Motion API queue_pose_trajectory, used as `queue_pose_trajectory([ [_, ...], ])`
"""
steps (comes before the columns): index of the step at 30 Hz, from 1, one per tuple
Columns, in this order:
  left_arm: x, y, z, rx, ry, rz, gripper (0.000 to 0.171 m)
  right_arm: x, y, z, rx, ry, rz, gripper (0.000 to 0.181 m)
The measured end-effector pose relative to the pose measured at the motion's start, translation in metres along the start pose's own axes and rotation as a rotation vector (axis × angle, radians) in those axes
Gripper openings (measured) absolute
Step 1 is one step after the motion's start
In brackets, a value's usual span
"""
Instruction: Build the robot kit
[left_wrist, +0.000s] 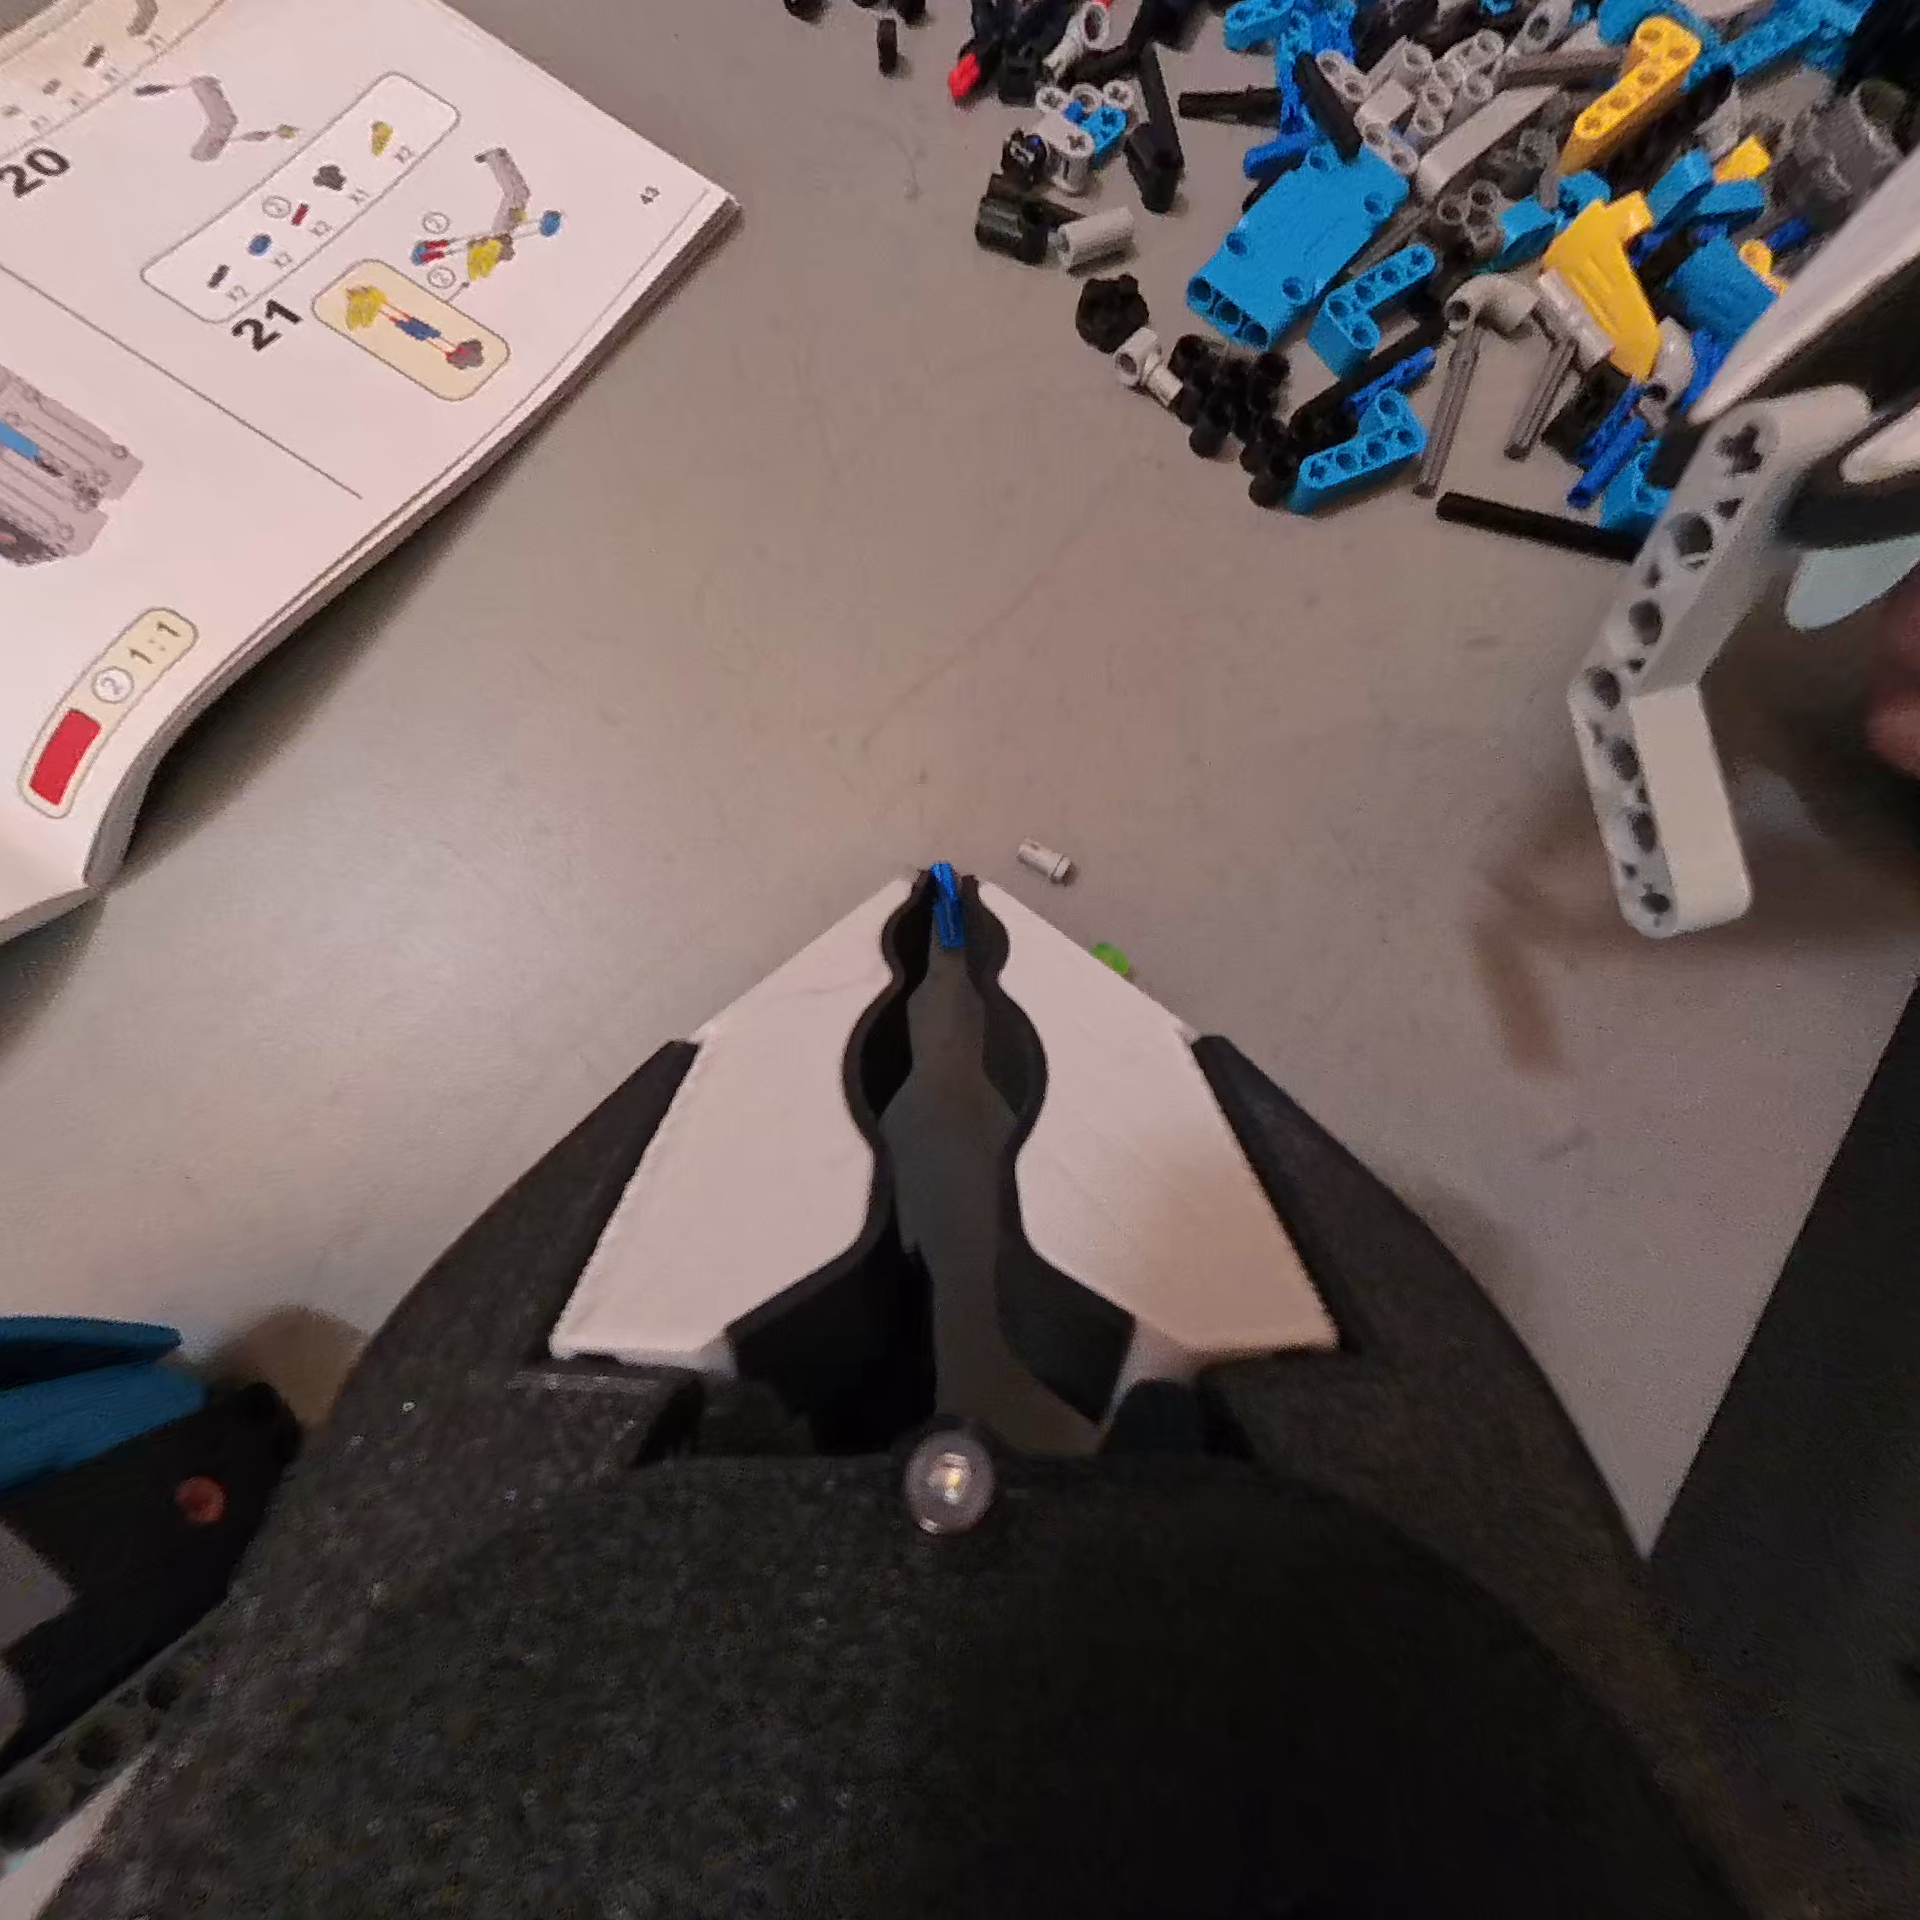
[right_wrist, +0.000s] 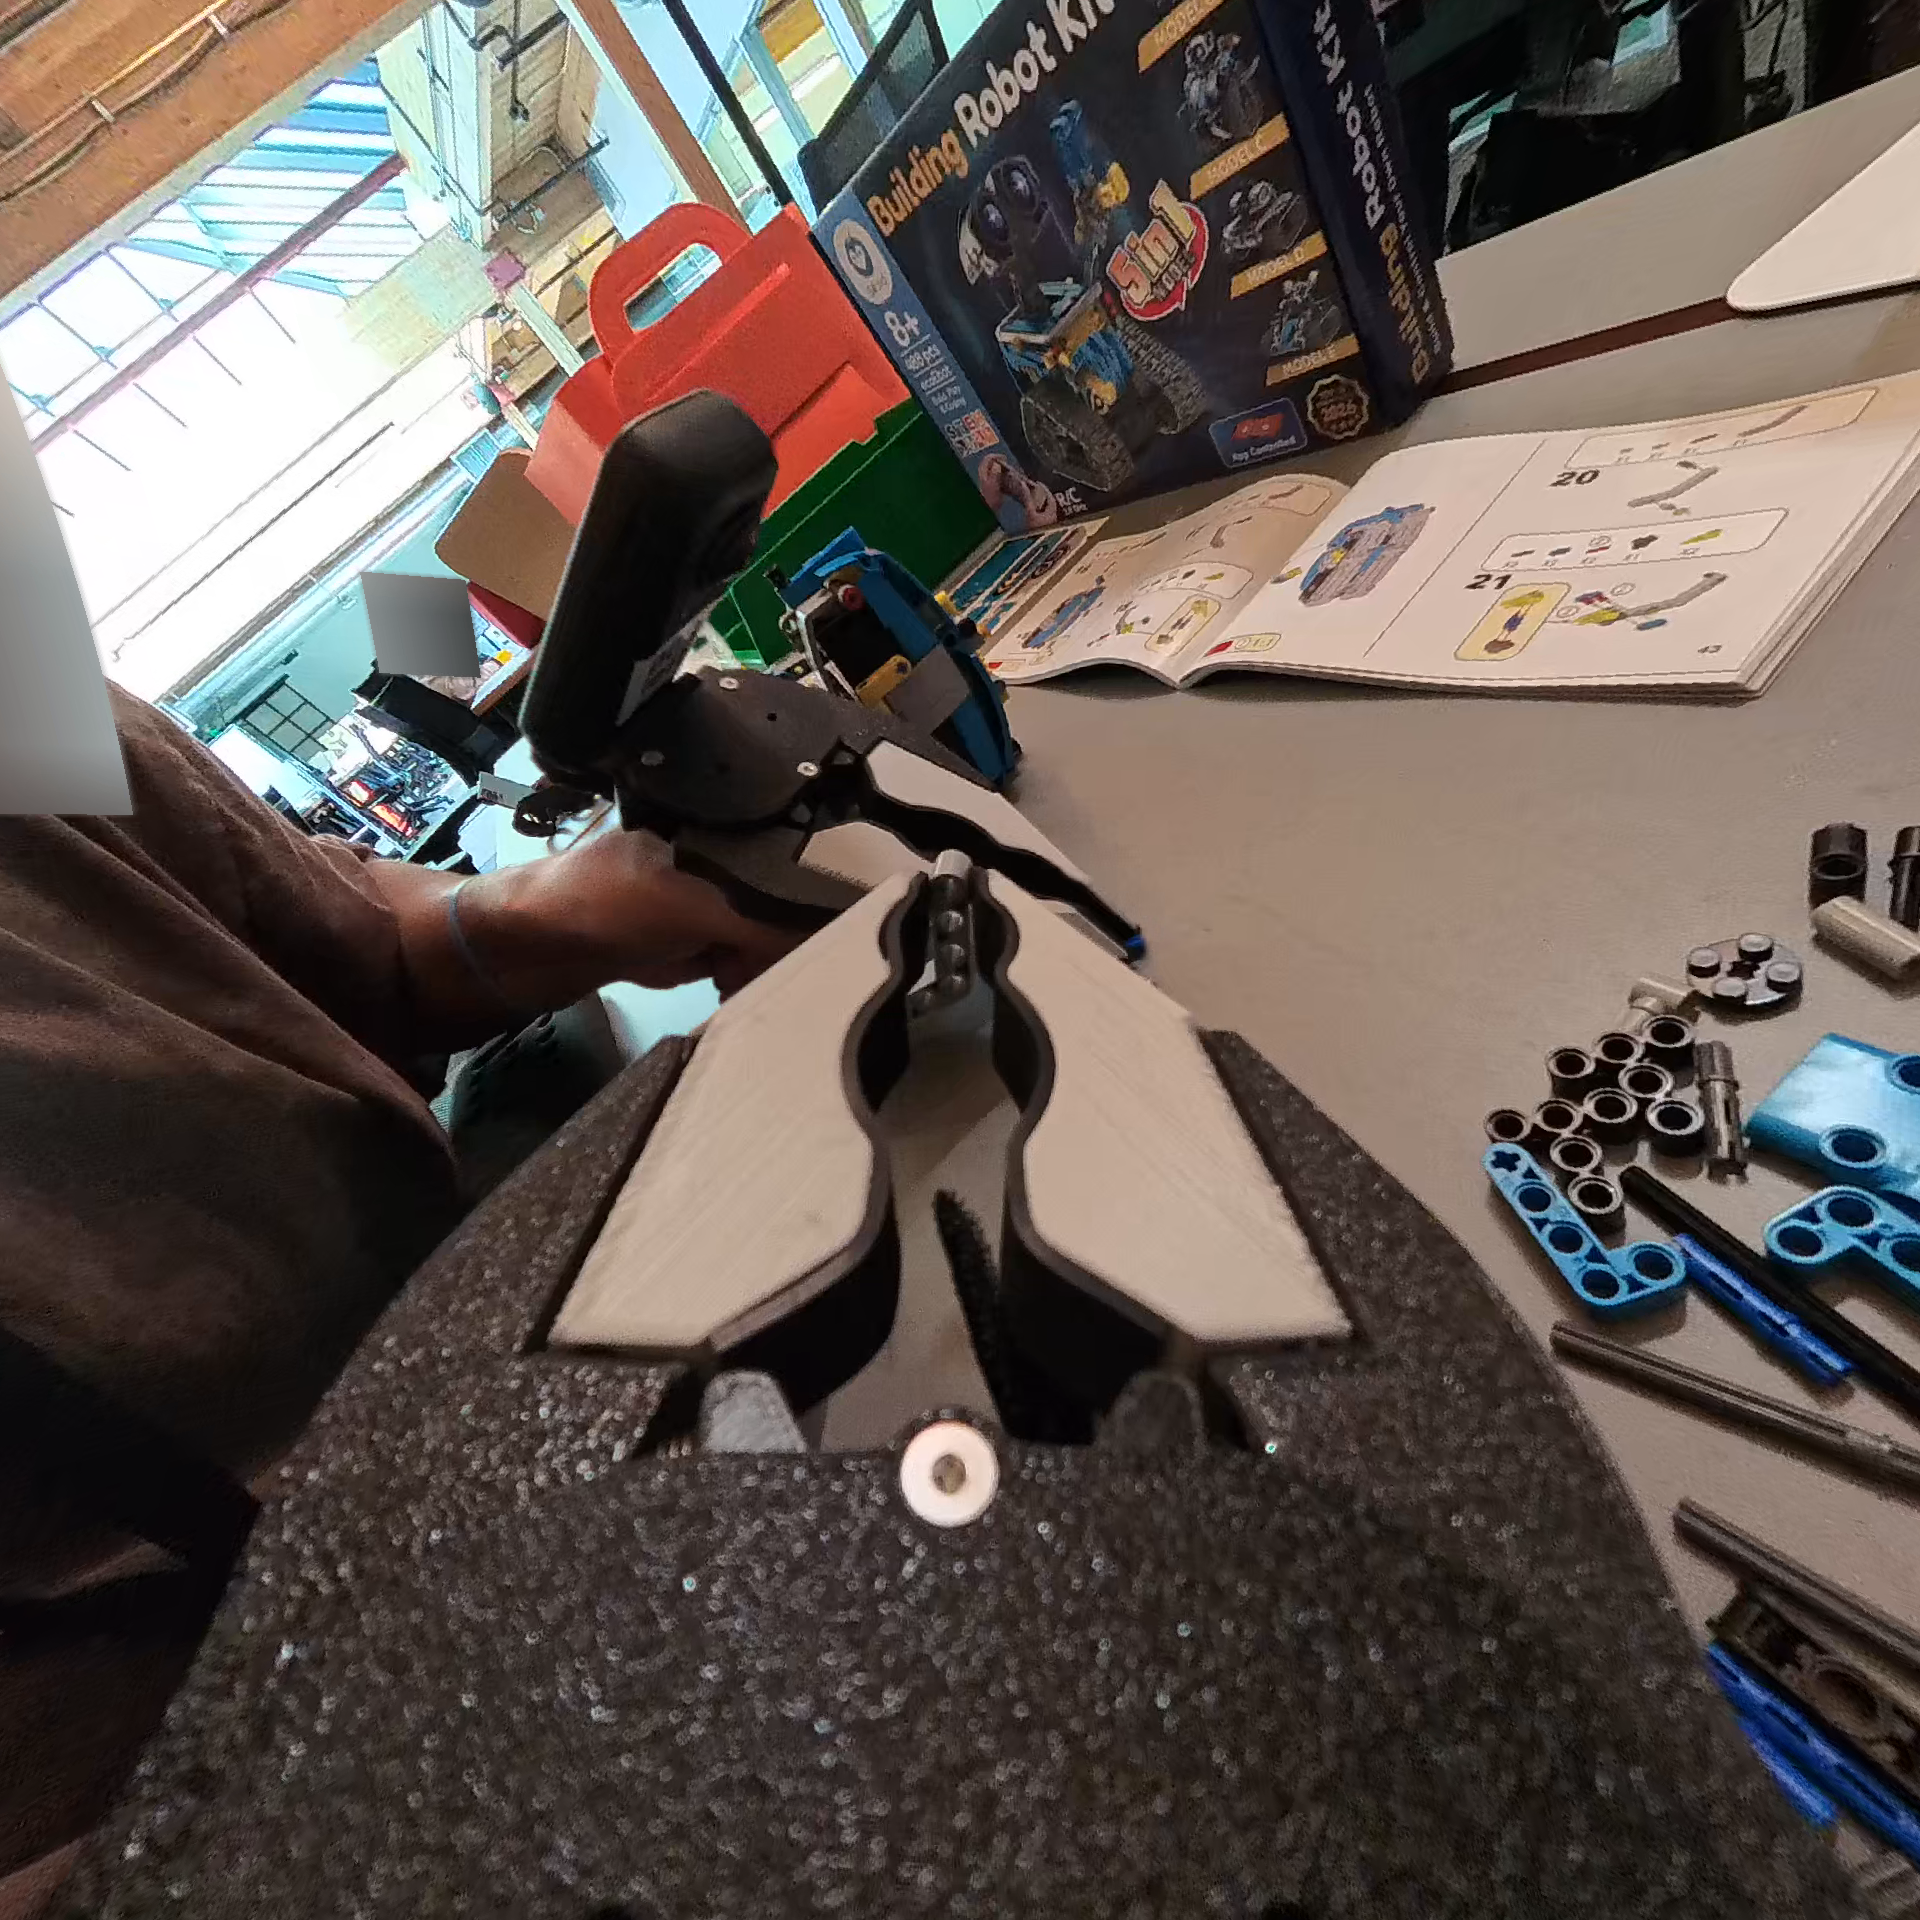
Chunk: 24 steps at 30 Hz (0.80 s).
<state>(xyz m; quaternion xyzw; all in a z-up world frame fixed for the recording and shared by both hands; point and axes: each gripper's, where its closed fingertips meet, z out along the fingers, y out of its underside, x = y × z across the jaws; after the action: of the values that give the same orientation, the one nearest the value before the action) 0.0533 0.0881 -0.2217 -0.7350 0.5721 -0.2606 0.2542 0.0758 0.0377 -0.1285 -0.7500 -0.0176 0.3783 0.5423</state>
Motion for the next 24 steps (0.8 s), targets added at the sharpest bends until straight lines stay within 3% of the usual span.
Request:
queue_pose_trajectory([
  [6, -0.001, 0.006, -0.005, 0.011, -0.021, 0.071, 0.018, -0.001, 0.003, 0.003, -0.019, -0.008, 0.000, 0.008],
  [14, -0.006, 0.001, -0.001, 0.042, 0.004, 0.068, 0.008, -0.002, 0.007, 0.005, -0.043, -0.011, -0.009, 0.008],
  [19, -0.003, 0.002, -0.005, 0.042, 0.025, 0.172, 0.004, 0.003, 0.008, 0.005, -0.044, -0.006, 0.022, 0.007],
  [24, 0.035, -0.028, -0.052, 0.356, 0.073, 0.445, 0.004, 0.002, 0.018, 0.011, -0.112, -0.063, 0.088, 0.007],
])
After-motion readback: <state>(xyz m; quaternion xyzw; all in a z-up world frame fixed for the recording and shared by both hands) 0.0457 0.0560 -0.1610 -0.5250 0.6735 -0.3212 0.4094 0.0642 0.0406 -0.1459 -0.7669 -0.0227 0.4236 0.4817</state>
